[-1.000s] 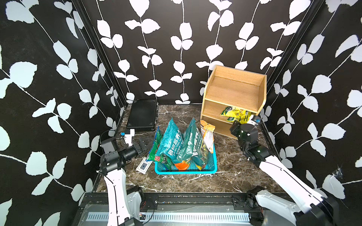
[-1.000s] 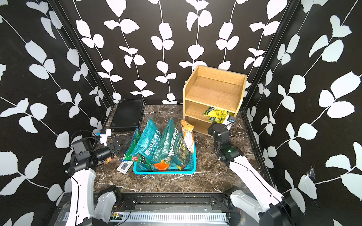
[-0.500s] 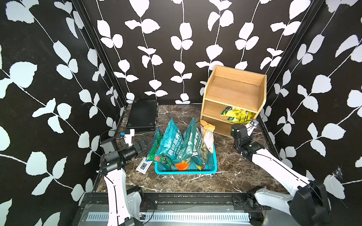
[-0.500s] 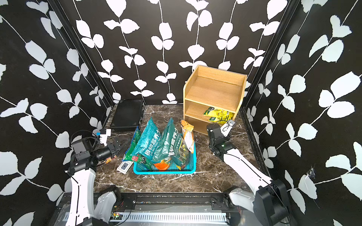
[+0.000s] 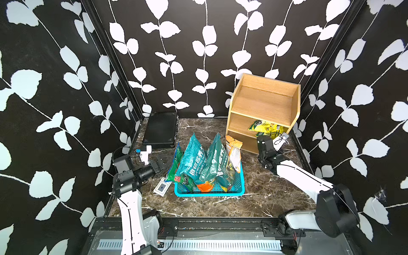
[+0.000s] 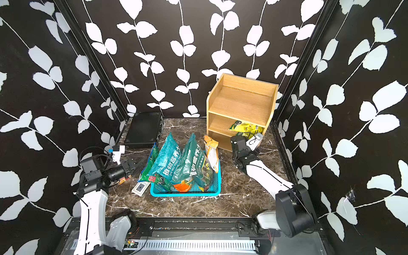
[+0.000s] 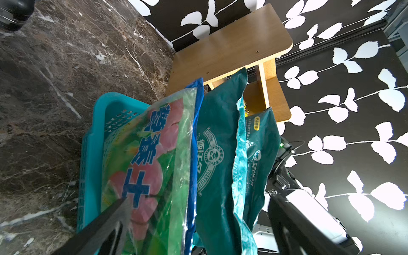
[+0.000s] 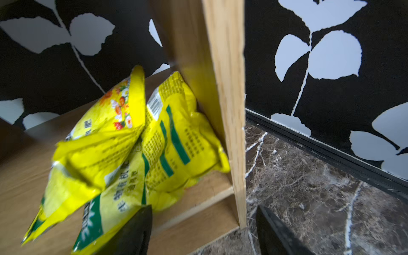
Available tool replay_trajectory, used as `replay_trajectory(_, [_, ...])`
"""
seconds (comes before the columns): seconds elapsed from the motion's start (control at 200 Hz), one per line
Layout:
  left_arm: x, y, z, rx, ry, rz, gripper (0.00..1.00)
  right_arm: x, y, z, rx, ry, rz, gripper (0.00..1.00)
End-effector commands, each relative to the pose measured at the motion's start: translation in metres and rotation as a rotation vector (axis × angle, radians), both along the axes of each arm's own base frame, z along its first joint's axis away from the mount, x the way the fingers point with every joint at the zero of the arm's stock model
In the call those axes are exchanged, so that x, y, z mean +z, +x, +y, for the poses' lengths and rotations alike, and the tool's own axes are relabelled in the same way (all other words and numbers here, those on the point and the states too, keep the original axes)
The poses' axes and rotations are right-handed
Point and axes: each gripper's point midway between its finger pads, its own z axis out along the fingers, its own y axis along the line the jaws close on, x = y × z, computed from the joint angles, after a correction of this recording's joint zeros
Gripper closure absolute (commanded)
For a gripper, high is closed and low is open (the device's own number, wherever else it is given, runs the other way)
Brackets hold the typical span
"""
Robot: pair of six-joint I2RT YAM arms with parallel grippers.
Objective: Take down the fertilizer bag from the shelf
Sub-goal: Pick up the fertilizer bag from the shelf.
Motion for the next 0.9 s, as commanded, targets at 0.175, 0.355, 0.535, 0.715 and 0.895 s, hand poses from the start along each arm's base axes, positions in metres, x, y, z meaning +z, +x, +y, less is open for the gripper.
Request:
replay_trajectory(0.175, [0.001,0.000,0.000,-0.010,-0.003,-0.019,0.01,0.030,0.037,0.001,0.016,0.027,-0.072,0.37])
replay_trajectory(0.355, [0.001,0.000,0.000,-0.010,-0.004,-0.019,0.01,0.032,0.044,0.006,0.050,0.025,-0.087,0.91])
replay_trajectory(0.535, [0.001,0.000,0.000,-0.010,-0.005,-0.018,0.01,0.038,0.040,0.009,0.087,0.024,-0.117,1.00])
replay_trajectory(0.715, [0.001,0.000,0.000,-0.008,-0.005,-0.017,0.01,0.043,0.024,0.005,0.083,0.065,-0.151,0.98])
replay_trajectory(0.895, [0.002,0.000,0.000,-0.011,-0.006,-0.019,0.01,0.033,0.016,-0.004,-0.014,0.111,-0.139,0.50])
